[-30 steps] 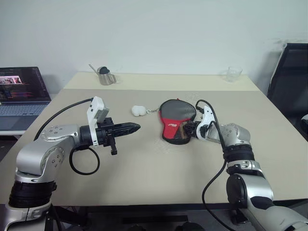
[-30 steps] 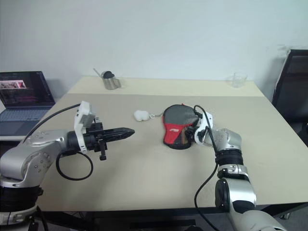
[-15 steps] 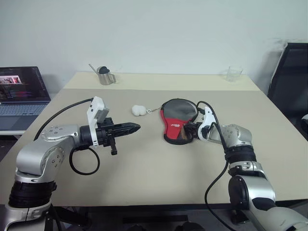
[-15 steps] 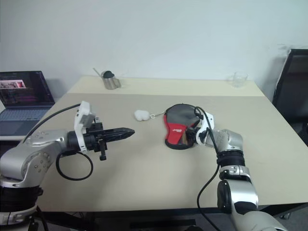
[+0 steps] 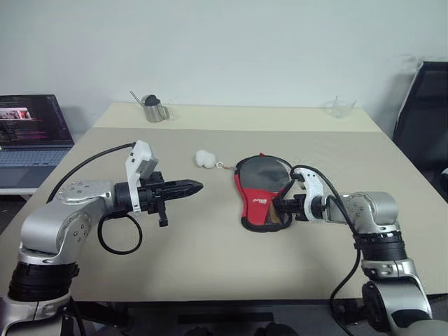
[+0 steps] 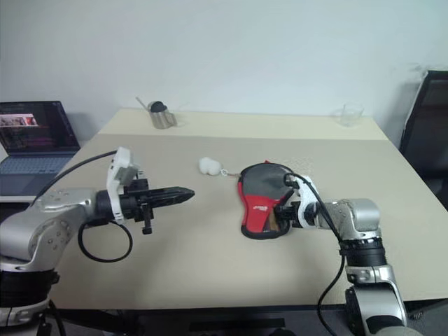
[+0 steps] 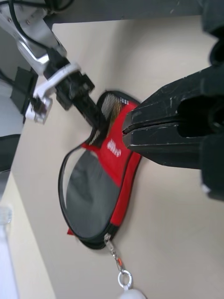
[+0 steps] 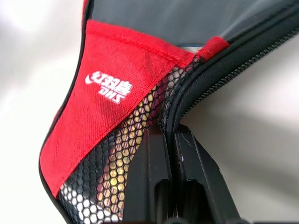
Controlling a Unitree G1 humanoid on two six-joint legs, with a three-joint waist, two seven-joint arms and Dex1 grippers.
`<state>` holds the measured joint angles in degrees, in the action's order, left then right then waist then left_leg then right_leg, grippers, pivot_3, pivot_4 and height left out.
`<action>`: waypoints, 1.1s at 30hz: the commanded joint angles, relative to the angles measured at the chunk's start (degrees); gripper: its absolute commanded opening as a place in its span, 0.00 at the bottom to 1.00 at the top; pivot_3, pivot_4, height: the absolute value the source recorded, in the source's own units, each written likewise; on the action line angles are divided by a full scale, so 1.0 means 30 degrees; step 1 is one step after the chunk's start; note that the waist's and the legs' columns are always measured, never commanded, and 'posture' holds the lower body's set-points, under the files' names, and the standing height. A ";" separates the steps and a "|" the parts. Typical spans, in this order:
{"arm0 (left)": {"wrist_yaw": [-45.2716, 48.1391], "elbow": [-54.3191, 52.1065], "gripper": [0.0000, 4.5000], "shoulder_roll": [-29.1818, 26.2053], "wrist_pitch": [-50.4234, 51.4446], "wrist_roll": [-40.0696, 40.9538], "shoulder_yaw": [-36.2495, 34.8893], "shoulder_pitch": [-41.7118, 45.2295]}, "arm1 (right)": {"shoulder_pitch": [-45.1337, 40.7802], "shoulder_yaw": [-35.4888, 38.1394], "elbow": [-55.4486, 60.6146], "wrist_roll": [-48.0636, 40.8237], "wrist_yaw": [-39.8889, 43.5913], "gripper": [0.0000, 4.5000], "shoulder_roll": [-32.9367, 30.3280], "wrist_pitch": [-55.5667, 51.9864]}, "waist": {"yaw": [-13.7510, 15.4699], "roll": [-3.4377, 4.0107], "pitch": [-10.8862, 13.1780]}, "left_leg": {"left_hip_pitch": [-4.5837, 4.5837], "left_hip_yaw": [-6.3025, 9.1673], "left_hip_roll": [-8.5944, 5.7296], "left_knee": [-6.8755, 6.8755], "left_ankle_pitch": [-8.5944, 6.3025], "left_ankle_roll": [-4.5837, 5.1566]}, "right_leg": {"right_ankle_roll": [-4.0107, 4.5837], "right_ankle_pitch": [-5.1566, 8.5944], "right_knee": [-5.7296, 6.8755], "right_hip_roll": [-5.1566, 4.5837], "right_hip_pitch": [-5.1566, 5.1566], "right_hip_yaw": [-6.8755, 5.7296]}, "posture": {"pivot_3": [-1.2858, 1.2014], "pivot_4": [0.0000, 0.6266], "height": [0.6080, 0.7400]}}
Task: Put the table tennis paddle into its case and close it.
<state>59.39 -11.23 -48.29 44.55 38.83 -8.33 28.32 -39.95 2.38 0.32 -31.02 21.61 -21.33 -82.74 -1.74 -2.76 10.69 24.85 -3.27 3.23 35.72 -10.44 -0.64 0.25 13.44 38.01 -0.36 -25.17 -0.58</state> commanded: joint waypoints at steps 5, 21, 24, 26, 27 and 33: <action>0.1241 0.0180 0.00 -0.0576 -0.0277 0.0006 0.0426 0.0803 | 0.2561 -0.0606 0.4092 -0.1777 0.0836 0.01 -0.0095 -0.3126 | 0.0003 -0.0005 -0.0003 | -0.0003 -0.0012 0.0057 0.0007 -0.0013 -0.0021 | 0.0003 0.0001 -0.0007 0.0062 0.0000 -0.0002 | 0.52 0.24 1.00; 0.6048 -0.0119 0.00 -0.3329 0.0481 0.0743 0.1251 0.0466 | 0.5950 0.0090 0.7448 -0.5808 -0.0424 0.01 -0.1188 -0.3253 | -0.0006 -0.0006 -0.0005 | -0.0011 -0.0015 0.0110 0.0004 -0.0060 -0.0092 | 0.0105 0.0063 -0.0001 0.0140 0.0000 -0.0028 | 0.52 0.24 1.00; 0.6701 -0.0131 0.00 -0.3638 0.0306 0.0540 0.1523 0.0445 | 0.6212 0.0070 0.7741 -0.6708 -0.0577 0.01 -0.1598 -0.3253 | -0.0003 -0.0006 -0.0005 | -0.0011 -0.0017 0.0110 0.0007 -0.0061 -0.0093 | 0.0104 0.0063 -0.0003 0.0140 0.0001 -0.0026 | 0.52 0.24 1.00; 0.6994 -0.0132 0.00 -0.3884 0.0015 0.0184 0.1799 0.0389 | 0.6382 0.0051 0.7863 -0.7141 -0.0776 0.01 -0.1761 -0.3253 | 0.0000 -0.0006 -0.0005 | -0.0011 -0.0017 0.0109 0.0008 -0.0061 -0.0092 | 0.0104 0.0063 -0.0002 0.0139 0.0001 -0.0024 | 0.52 0.24 1.00; 0.7096 -0.0106 0.00 -0.4001 -0.0162 0.0000 0.1917 0.0357 | 0.6482 0.0044 0.7942 -0.7340 -0.0882 0.01 -0.1835 -0.3253 | 0.0001 -0.0006 -0.0005 | -0.0012 -0.0017 0.0107 0.0010 -0.0061 -0.0092 | 0.0104 0.0063 -0.0001 0.0139 0.0002 -0.0024 | 0.52 0.24 1.00; 0.7377 0.0214 0.00 -0.4240 -0.0820 -0.0741 0.2204 0.0339 | 0.6808 0.0141 0.8112 -0.8251 -0.1512 0.01 -0.1990 -0.3253 | 0.0009 -0.0007 -0.0005 | -0.0011 -0.0016 0.0107 0.0010 -0.0061 -0.0092 | 0.0105 0.0064 0.0001 0.0142 0.0002 -0.0026 | 0.52 0.24 1.00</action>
<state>80.72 -10.32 -60.01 43.16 36.93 -1.43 29.11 -20.87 4.41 23.54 -52.98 16.86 -26.80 -89.61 -1.71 -2.78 10.68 24.81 -3.31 3.55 35.76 -10.62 -0.91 0.56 13.63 38.01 0.07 -25.17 -0.65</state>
